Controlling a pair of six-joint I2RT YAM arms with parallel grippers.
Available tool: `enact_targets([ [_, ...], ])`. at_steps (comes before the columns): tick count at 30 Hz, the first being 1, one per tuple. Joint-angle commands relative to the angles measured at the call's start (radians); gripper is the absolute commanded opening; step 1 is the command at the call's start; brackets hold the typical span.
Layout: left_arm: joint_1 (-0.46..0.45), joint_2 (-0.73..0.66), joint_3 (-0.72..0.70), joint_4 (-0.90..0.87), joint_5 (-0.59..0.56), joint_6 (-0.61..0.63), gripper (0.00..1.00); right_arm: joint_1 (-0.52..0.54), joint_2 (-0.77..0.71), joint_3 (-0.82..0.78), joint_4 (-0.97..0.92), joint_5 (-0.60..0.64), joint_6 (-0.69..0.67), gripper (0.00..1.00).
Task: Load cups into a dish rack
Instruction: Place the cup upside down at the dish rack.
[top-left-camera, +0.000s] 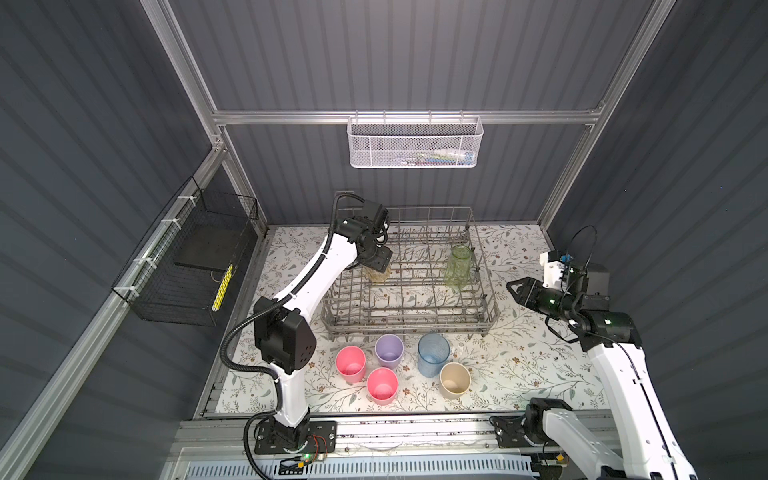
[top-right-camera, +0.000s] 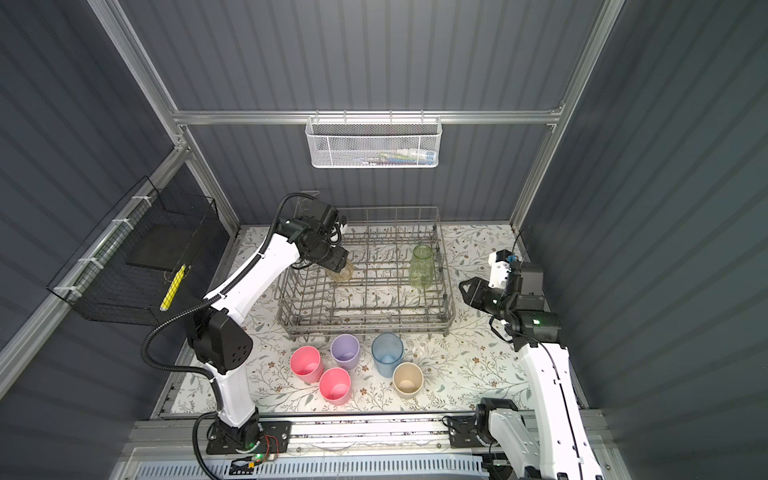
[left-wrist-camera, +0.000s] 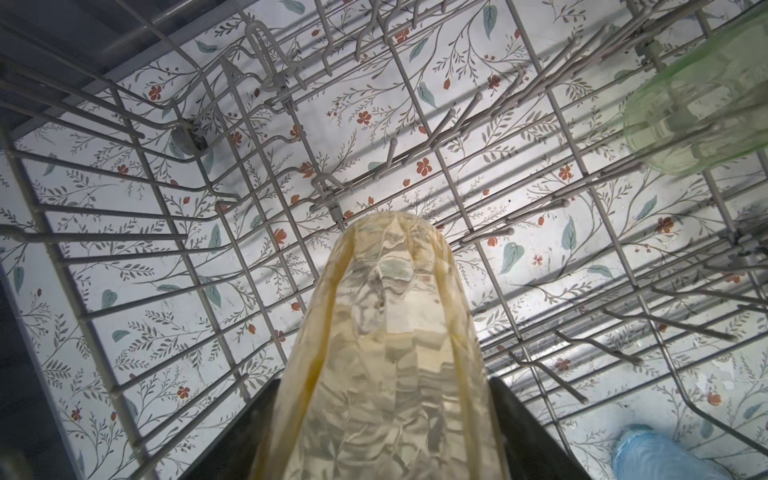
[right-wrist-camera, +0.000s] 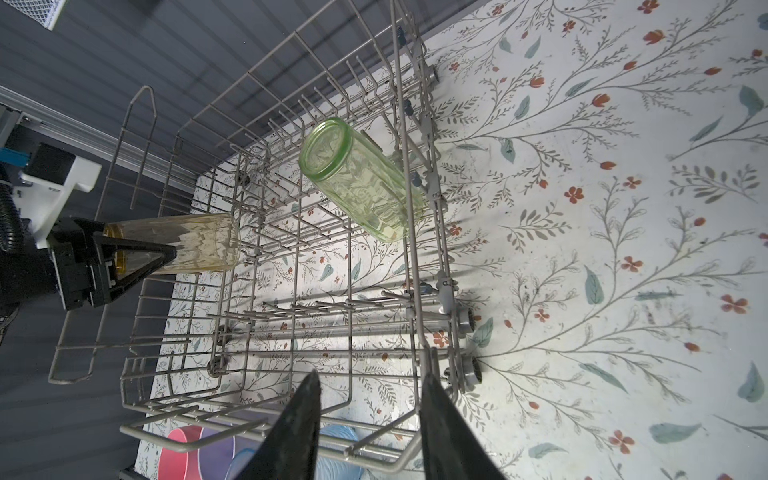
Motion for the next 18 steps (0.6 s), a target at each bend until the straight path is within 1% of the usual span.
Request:
enact_targets([
  [1, 0.002, 0.026, 0.051, -0.019, 0.024, 0.022, 0.51, -0.008, -0.005, -0.018, 0.022, -0.019, -0.013, 0.41],
  [7, 0.003, 0.089, 0.065, -0.013, 0.028, 0.02, 0.52, -0.011, 0.008, -0.026, 0.035, -0.027, -0.011, 0.41],
  [14, 0.003, 0.169, 0.114, -0.028, 0.038, 0.026, 0.52, -0.014, 0.025, -0.032, 0.047, -0.036, -0.01, 0.41],
  [18, 0.002, 0.22, 0.152, -0.053, 0.016, 0.035, 0.52, -0.016, 0.036, -0.033, 0.057, -0.043, -0.005, 0.41],
])
